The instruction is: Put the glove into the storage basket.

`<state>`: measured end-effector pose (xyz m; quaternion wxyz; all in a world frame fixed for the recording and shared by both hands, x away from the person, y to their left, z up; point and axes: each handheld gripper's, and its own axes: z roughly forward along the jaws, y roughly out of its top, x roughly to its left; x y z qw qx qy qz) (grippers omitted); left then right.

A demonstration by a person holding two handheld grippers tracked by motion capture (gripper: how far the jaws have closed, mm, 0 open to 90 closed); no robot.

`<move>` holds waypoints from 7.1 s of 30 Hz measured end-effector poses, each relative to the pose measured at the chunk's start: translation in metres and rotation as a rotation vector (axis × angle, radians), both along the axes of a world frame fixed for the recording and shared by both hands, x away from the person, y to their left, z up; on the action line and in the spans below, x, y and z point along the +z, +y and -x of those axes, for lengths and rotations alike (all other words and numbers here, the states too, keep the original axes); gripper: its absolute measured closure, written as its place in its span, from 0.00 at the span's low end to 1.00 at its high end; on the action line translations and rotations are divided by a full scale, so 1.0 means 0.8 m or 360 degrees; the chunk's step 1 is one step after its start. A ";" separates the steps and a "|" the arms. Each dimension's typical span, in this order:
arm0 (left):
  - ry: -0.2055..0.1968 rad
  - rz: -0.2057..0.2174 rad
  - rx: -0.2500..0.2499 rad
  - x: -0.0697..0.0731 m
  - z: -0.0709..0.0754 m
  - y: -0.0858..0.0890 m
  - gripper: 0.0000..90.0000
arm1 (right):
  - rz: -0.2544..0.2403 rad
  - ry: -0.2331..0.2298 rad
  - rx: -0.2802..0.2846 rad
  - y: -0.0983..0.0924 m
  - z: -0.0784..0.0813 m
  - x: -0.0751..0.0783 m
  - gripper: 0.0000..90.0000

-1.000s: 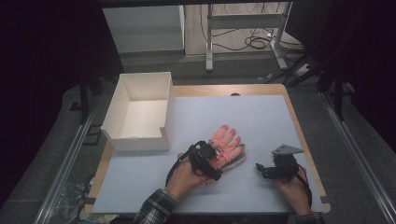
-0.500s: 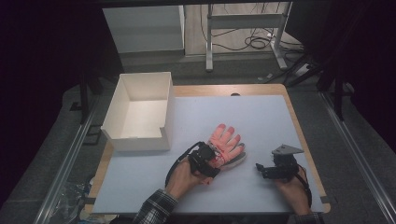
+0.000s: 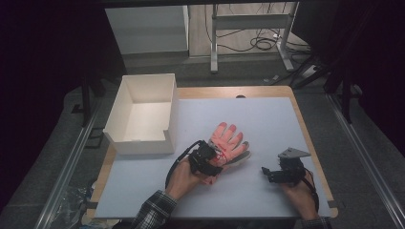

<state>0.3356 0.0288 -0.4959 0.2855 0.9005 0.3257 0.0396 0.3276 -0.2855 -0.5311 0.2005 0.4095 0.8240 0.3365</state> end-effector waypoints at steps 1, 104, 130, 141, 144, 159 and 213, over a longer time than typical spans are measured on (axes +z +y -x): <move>-0.0004 -0.0003 0.0005 0.003 0.000 0.000 0.55 | 0.0000 0.0000 0.0000 0.000 0.000 0.000 0.14; -0.0063 -0.0146 0.1110 0.075 -0.162 0.247 0.51 | -0.0007 -0.0002 -0.0001 0.000 0.000 0.000 0.14; 0.0209 -0.0243 0.1145 0.006 -0.204 0.219 0.28 | -0.0006 -0.0003 0.0001 0.000 0.000 -0.001 0.14; 0.0228 -0.0182 0.1150 0.019 -0.197 0.222 0.11 | -0.0006 -0.0003 0.0001 0.000 0.000 0.000 0.14; 0.0217 -0.0186 0.1135 0.025 -0.193 0.224 0.10 | -0.0006 -0.0003 0.0001 0.000 0.000 0.000 0.14; 0.0140 -0.0068 0.1057 0.058 -0.165 0.240 0.24 | -0.0007 -0.0003 0.0000 0.000 0.000 -0.001 0.14; -0.0323 0.0170 0.0763 0.041 0.036 0.232 0.02 | -0.0001 -0.0005 0.0000 0.000 0.000 0.000 0.14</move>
